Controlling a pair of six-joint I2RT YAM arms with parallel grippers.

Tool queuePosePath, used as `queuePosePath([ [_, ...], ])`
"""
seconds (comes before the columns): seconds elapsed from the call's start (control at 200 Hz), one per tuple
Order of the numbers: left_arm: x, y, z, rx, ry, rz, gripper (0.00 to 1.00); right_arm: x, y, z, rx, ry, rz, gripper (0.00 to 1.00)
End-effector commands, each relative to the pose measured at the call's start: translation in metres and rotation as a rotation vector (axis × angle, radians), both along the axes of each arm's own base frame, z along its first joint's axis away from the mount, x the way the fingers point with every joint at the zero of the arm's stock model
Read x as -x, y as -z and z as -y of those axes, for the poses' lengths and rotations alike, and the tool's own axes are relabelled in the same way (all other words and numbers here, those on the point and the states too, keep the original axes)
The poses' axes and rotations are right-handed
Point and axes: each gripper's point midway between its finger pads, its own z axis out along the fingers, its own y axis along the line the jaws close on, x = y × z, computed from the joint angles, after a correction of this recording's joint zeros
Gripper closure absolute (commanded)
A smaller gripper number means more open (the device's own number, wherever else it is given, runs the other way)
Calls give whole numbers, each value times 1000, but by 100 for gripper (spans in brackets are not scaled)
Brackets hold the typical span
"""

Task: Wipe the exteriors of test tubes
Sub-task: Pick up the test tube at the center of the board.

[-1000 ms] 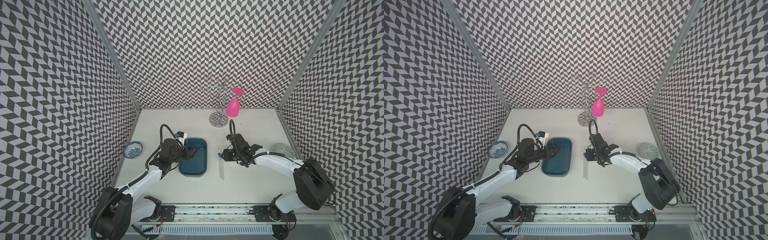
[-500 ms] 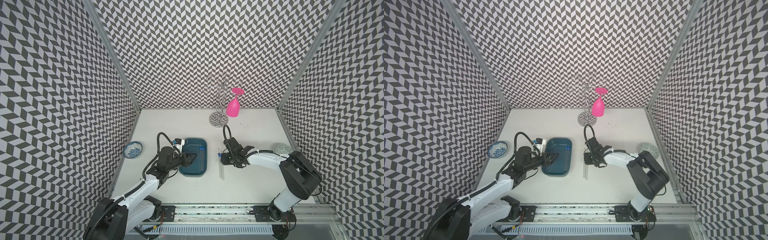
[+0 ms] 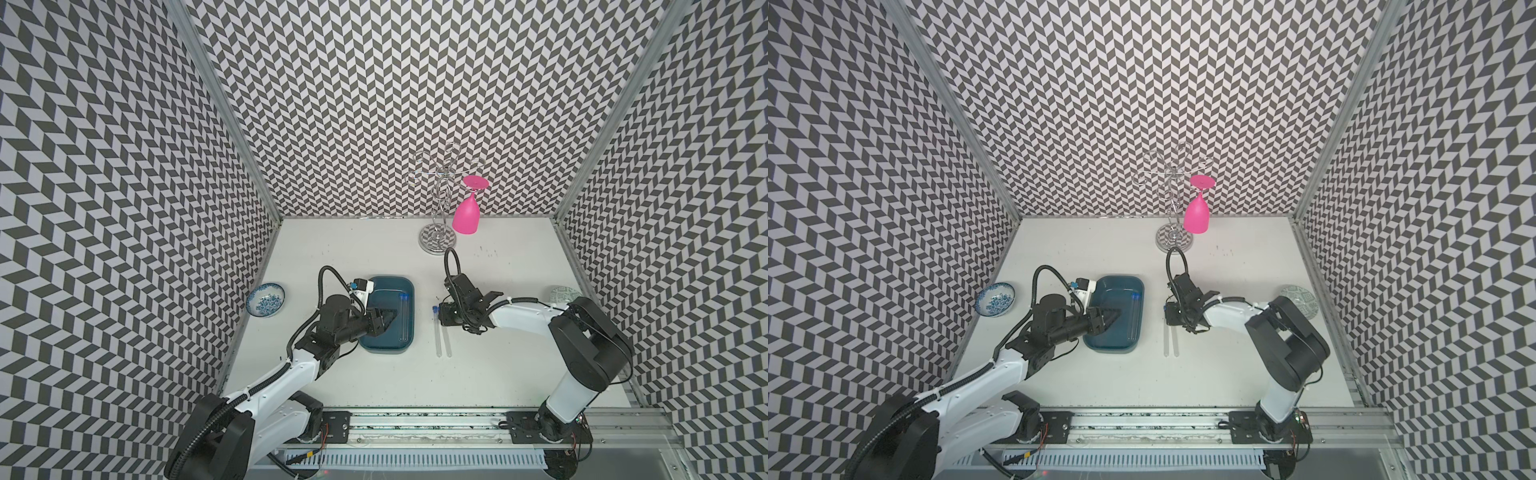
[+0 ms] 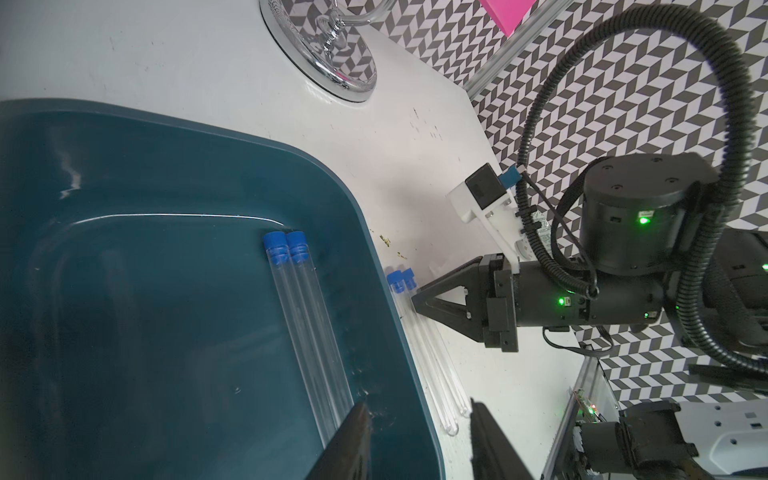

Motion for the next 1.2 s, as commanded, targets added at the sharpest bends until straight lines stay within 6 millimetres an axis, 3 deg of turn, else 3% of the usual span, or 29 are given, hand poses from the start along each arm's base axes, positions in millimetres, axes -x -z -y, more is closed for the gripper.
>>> queuePosePath([
  [0.0,-1,-6,3,0,-4,20,58,14,24,9,41,23,-68,84],
  [0.11,0,-7,4,-3,-3,24,58,14,18,8,27,21,-56,85],
  [0.225,0,-10,8,-1,8,28,57,9,-4,-1,-38,11,-31,86],
  [0.466,6,-18,26,39,91,29,57,-16,-90,-16,-288,15,85,86],
  [0.771,29,-57,76,242,365,94,47,-46,-184,-14,-576,5,229,86],
  [0.906,34,-70,97,322,458,98,47,-52,-207,-16,-651,-2,261,86],
  [1.027,32,-66,118,305,486,83,46,-55,-223,-16,-696,-7,296,86],
  [1.197,19,-66,127,349,450,56,46,-52,-237,-15,-764,-3,335,86],
])
